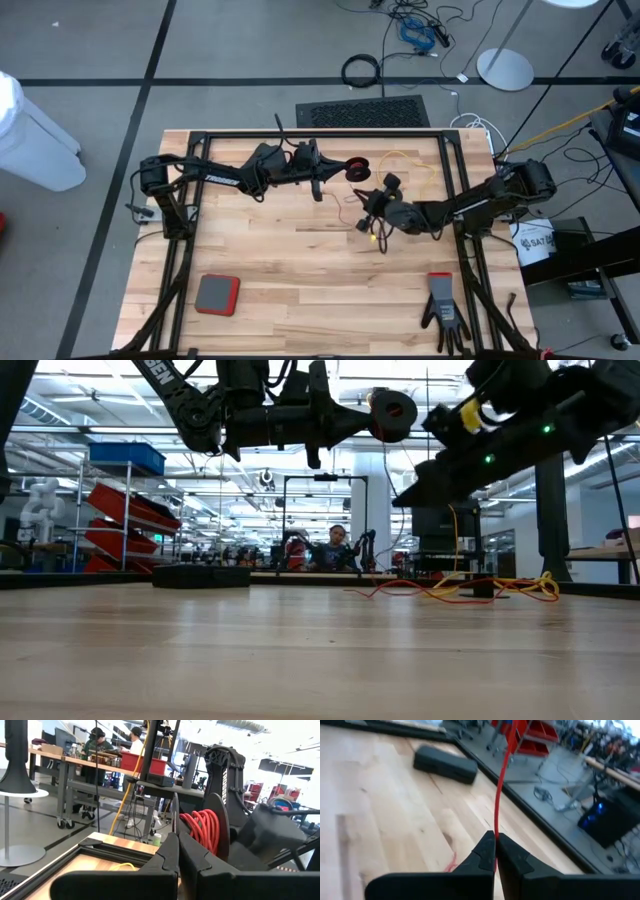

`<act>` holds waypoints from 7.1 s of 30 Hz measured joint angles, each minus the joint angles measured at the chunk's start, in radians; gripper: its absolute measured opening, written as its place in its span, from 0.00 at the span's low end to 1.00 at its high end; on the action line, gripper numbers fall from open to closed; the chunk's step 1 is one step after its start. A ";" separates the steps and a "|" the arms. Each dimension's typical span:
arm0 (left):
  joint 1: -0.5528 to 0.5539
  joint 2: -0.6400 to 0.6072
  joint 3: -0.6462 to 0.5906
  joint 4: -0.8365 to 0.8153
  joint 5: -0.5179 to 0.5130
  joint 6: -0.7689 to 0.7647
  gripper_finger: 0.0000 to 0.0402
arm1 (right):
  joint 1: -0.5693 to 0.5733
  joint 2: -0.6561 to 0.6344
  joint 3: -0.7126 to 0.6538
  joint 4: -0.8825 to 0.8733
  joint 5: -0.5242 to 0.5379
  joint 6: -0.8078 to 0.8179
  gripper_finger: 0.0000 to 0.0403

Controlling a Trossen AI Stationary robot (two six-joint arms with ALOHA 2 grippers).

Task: Coil cords
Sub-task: Coil the red wire onto the black spool

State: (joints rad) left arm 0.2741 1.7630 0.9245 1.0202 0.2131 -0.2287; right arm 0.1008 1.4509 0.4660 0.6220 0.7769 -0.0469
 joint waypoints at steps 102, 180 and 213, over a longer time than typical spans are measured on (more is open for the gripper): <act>0.006 0.032 0.045 -0.148 -0.187 0.181 0.00 | -0.021 0.273 0.087 0.428 0.109 -0.201 0.08; -0.088 -0.077 0.034 -0.534 -0.478 0.841 0.00 | -0.063 -0.032 0.031 0.097 -0.131 0.248 0.00; -0.070 0.005 0.032 -0.221 -0.540 0.438 0.00 | -0.061 0.232 0.200 0.356 0.074 -0.225 0.01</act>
State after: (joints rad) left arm 0.2044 1.7679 0.9569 0.7992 -0.3269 0.2098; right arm 0.0395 1.6829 0.6664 0.9776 0.8504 -0.2714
